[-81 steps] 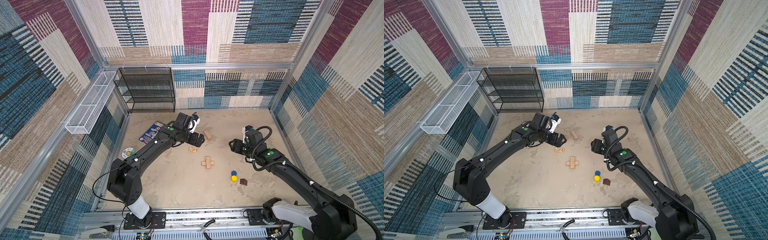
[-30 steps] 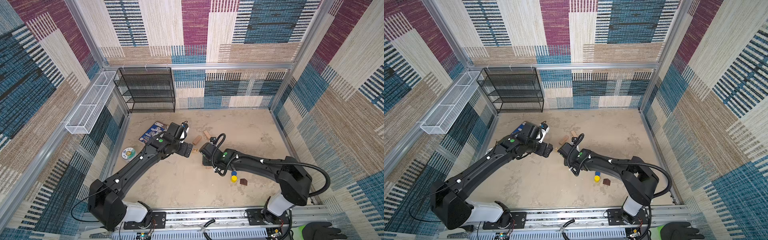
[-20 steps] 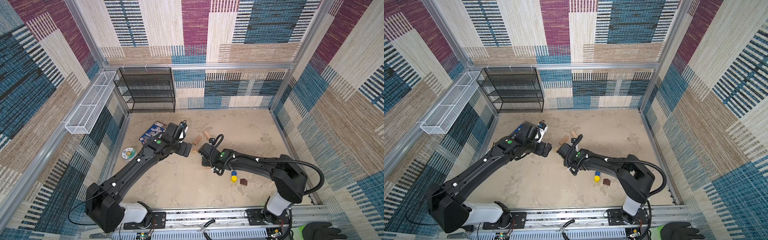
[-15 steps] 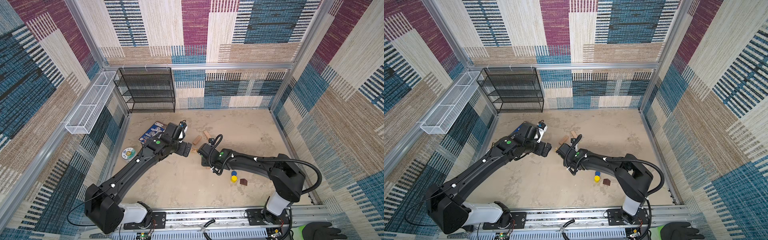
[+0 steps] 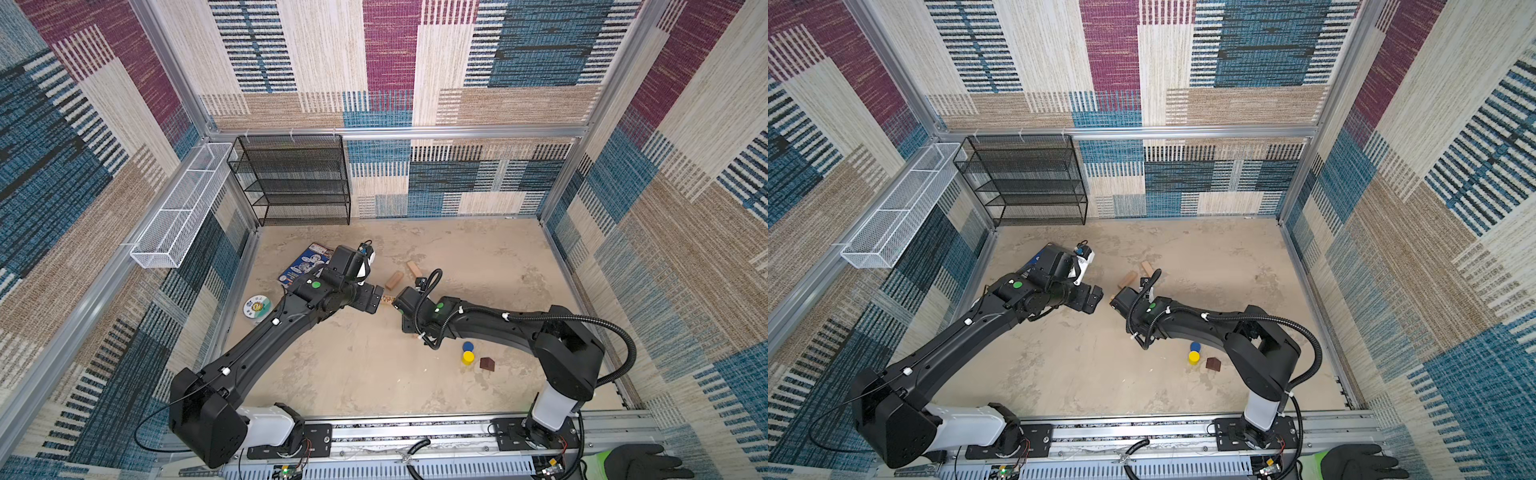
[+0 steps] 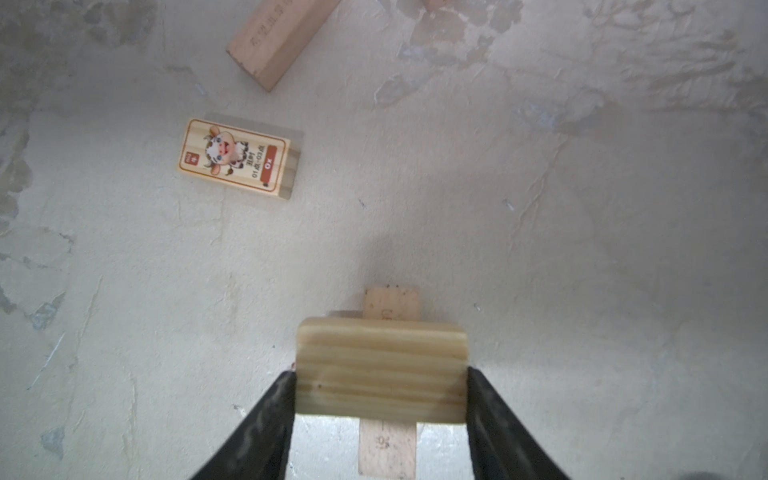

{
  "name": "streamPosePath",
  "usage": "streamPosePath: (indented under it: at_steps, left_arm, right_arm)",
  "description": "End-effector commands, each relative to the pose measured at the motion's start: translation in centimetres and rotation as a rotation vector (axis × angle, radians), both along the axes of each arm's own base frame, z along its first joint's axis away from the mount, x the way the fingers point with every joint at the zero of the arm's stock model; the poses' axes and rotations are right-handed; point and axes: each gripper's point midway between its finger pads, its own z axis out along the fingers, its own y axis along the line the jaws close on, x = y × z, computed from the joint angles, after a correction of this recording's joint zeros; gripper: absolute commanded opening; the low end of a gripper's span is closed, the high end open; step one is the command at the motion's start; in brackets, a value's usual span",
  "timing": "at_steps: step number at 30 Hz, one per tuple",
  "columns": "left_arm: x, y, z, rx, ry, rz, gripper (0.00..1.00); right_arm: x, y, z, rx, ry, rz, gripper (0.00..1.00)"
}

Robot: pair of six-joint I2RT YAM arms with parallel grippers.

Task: Build the wood block tower
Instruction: 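Lower the held pale block onto the crossed blocks with the right gripper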

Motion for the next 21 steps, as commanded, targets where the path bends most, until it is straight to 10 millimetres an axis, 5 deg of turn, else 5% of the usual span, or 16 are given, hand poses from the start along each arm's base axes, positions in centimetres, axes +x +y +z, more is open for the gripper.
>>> streamPosePath:
  at_steps: [1, 21]
  left_arm:
    - [0.07, 0.01, 0.41, -0.002, -0.018, -0.006, 0.98]
    - [0.00, -0.09, 0.63, -0.011, -0.020, -0.009, 0.98]
  right_arm:
    - [0.02, 0.07, -0.06, 0.003, 0.004, -0.010, 0.13]
    - [-0.11, -0.05, -0.46, -0.015, 0.019, -0.009, 0.16]
